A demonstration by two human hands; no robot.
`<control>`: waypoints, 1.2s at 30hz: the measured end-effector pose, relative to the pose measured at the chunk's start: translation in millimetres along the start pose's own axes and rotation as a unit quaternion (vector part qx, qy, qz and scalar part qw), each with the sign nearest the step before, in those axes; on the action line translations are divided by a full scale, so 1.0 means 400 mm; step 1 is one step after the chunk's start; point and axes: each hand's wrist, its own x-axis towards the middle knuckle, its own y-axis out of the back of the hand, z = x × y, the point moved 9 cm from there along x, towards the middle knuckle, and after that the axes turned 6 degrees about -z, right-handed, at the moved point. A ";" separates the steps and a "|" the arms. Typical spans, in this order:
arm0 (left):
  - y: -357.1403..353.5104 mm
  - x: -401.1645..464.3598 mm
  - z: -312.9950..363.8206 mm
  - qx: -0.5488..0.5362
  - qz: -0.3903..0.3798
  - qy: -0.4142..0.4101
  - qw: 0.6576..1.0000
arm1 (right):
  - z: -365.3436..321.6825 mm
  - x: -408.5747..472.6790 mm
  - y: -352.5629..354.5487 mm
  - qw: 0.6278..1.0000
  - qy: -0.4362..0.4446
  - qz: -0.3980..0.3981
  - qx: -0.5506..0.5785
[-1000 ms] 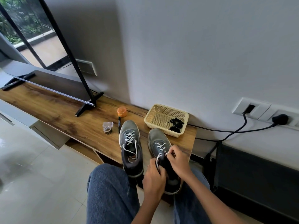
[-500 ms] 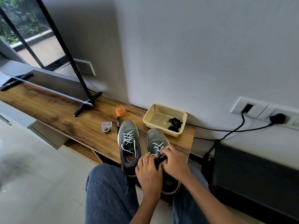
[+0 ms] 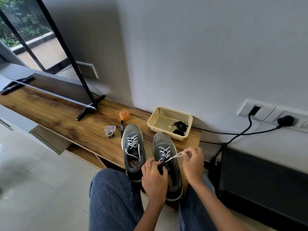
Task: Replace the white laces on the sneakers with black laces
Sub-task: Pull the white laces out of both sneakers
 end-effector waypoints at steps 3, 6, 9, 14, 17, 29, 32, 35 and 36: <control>-0.006 -0.004 -0.010 -0.016 -0.006 0.028 0.999 | -0.002 -0.013 -0.020 0.999 -0.008 -0.034 -0.042; -0.010 -0.003 -0.022 -0.024 -0.026 0.048 0.998 | -0.061 -0.033 -0.070 0.978 0.092 -0.102 -0.154; 0.000 -0.002 -0.019 -0.035 -0.030 0.041 0.998 | -0.110 -0.060 -0.109 0.944 0.177 -0.125 -0.250; 0.006 0.006 -0.014 -0.015 -0.023 0.007 1.000 | -0.123 -0.062 -0.124 0.926 0.190 -0.108 -0.307; 0.005 0.010 -0.010 0.003 -0.015 -0.010 1.000 | -0.117 -0.067 -0.126 0.925 0.189 -0.117 -0.308; 0.009 0.009 -0.001 -0.023 -0.027 0.022 0.999 | -0.003 0.005 0.009 0.999 0.004 -0.023 -0.036; 0.008 0.015 0.017 -0.005 -0.035 -0.002 0.999 | 0.000 0.002 0.022 0.995 -0.017 0.000 -0.100; 0.003 0.036 0.040 0.020 -0.042 -0.048 0.998 | -0.025 -0.009 -0.021 0.994 0.017 -0.066 -0.084; -0.001 0.045 0.050 0.037 -0.046 -0.070 0.996 | -0.029 -0.014 -0.046 0.991 0.028 -0.108 -0.072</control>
